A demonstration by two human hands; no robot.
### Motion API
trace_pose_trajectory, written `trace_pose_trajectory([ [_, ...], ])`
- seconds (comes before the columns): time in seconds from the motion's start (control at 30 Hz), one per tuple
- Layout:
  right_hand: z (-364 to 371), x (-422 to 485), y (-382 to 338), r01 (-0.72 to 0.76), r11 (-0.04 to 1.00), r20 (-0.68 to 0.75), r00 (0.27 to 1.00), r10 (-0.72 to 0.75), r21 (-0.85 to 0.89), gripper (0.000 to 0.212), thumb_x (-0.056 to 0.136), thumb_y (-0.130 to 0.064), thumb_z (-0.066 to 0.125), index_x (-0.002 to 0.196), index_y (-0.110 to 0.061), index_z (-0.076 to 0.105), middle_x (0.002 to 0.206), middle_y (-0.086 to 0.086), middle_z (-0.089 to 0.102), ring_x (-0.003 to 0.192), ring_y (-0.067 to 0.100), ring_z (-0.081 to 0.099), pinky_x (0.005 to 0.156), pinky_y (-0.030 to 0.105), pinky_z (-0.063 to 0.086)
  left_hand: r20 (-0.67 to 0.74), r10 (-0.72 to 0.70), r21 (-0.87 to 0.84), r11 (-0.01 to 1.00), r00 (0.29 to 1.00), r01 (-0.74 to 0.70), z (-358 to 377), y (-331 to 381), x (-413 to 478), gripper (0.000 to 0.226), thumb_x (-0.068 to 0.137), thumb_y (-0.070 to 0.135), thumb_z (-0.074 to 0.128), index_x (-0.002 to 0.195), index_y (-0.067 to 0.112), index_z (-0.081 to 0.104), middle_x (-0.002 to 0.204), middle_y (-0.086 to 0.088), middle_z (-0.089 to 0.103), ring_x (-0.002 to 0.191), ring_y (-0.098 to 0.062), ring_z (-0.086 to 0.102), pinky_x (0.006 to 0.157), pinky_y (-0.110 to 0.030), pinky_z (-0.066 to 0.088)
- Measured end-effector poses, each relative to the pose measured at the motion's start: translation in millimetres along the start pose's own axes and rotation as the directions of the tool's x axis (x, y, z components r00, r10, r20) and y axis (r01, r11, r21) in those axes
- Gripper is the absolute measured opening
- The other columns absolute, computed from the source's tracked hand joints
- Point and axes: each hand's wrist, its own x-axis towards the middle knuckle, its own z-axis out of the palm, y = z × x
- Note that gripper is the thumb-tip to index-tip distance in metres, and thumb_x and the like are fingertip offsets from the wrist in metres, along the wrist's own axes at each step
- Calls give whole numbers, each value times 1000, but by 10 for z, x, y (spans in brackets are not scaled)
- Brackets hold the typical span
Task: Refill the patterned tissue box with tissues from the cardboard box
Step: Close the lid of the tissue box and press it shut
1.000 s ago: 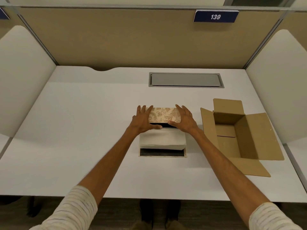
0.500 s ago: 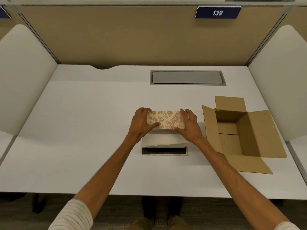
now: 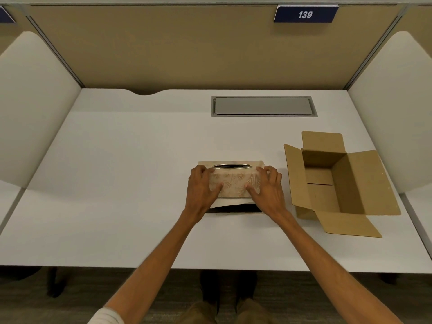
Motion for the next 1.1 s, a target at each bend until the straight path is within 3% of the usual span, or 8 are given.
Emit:
trace_pose_trajectory([
  [0.37, 98, -262, 33, -6, 1000, -16, 1000, 6, 17, 61, 87, -39, 64, 137, -12, 43, 140, 15, 36, 124, 30, 34, 92, 44, 51, -32, 39, -11, 999, 999, -39, 108, -92, -352, 55, 83, 41, 68, 129, 13, 56, 127, -10, 51, 117, -21, 46, 96, -34, 48],
  [0.57, 263, -470, 32, -15, 1000, -35, 999, 15, 1, 66, 91, -39, 58, 146, -12, 33, 151, 14, 31, 135, 32, 29, 107, 46, 40, -44, 89, 62, 994, 995, -86, 236, -125, -542, 64, 86, 45, 66, 139, 11, 53, 130, -17, 54, 121, -29, 51, 99, -38, 50],
  [0.77, 395, -624, -16, -65, 997, -35, 997, 66, 35, 70, 95, -40, 51, 152, -11, 22, 161, 14, 16, 148, 35, 9, 119, 51, 21, -38, 56, 91, 995, 998, -52, 329, -141, -689, 60, 93, 31, 62, 147, 13, 42, 153, -15, 41, 142, -31, 38, 111, -47, 42],
  [0.93, 491, -758, 11, -77, 997, -26, 997, 77, 9, 72, 96, -41, 47, 153, -12, 15, 162, 11, 9, 149, 32, 4, 120, 50, 19, -13, 81, 102, 992, 997, -79, 382, -182, -795, 58, 92, 16, 64, 146, 7, 43, 152, -19, 41, 141, -35, 39, 98, -55, 52],
  [1.1, 566, -815, 54, -92, 996, -15, 996, 91, -16, 74, 95, -42, 47, 154, -13, 13, 163, 10, 8, 149, 31, 4, 120, 50, 19, 20, 126, 147, 981, 992, -128, 419, -236, -847, 68, 84, -1, 69, 145, 4, 42, 152, -22, 40, 143, -37, 36, 105, -55, 47],
])
